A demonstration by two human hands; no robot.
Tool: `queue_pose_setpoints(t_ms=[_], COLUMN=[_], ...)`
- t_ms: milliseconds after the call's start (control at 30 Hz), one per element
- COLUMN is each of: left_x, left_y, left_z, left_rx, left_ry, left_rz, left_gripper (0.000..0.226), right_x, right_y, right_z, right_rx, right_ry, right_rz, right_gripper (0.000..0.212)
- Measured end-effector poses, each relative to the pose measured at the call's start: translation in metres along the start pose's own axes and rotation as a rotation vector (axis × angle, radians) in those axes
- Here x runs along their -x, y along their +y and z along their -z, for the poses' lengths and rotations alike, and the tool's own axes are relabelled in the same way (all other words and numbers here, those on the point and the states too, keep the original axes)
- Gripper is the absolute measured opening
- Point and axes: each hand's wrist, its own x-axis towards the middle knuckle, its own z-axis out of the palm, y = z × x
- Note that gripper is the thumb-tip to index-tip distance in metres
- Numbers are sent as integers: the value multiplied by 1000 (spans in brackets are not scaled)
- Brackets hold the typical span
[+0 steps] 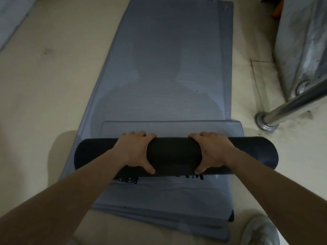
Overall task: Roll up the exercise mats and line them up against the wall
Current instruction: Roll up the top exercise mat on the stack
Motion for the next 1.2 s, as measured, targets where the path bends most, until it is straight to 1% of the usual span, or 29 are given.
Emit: queue_pose_setpoints(t_ms=[33, 67, 133, 200, 233, 267, 333, 367, 400, 467, 500, 567, 633, 700, 767, 833, 900, 1067, 1133, 1200], left_x=[3, 3, -10, -22, -24, -22, -5, 5, 13, 12, 3, -14, -23, -25, -25, -25, -24, -26, -19, -6], left_y=[2, 2, -3, -10, -11, -12, -4, 4, 13, 25, 26, 21, 15, 11, 10, 9, 8, 5, 5, 1], left_z=[-1, 3, 16, 30, 33, 34, 23, 10, -5, -26, -31, -28, -22, -24, -23, -20, -17, -11, -14, -19], left_rx=[12, 45, 196, 324, 341, 339, 248, 170, 110, 52, 54, 73, 59, 48, 64, 63, 65, 81, 78, 85], left_ry=[-23, -48, -143, -237, -223, -155, 111, 230, 278, 259, 274, 318, 334, 348, 348, 343, 328, 311, 315, 351], left_rz=[-8, -12, -10, -1, 12, 46, 142, 152, 134, 130, 151, 177, 158, 138, 140, 134, 131, 124, 134, 183], left_gripper=[134, 132, 120, 110, 110, 112, 110, 109, 113, 128, 131, 131, 129, 127, 126, 125, 125, 126, 122, 110], right_x=[7, 13, 26, 34, 32, 25, 4, -6, -16, -28, -33, -41, -45, -40, -28, -16, -15, -21, -20, -18], right_y=[-3, -6, -14, -21, -20, -17, -6, 0, 5, 11, 13, 17, 22, 27, 30, 31, 32, 23, 16, 5], right_z=[-7, -16, -34, -55, -59, -56, -34, -20, -7, 8, 11, 15, 19, 13, -2, -14, -13, 9, 13, 14], right_rx=[-9, -9, 24, 95, 116, 114, 68, 41, 21, 12, 7, -4, -5, 23, 71, 140, 195, 211, 189, 136], right_ry=[17, 71, 222, 285, 299, 305, 267, 235, 192, 119, 102, 74, 68, 134, 250, 292, 245, 183, 141, 102], right_rz=[-14, -42, -97, -91, -84, -81, -66, -52, -38, -15, -13, -11, -8, -19, -38, -40, -31, -45, -63, -90], right_gripper=[129, 133, 140, 146, 146, 145, 141, 141, 142, 142, 141, 142, 142, 138, 134, 138, 141, 140, 140, 142])
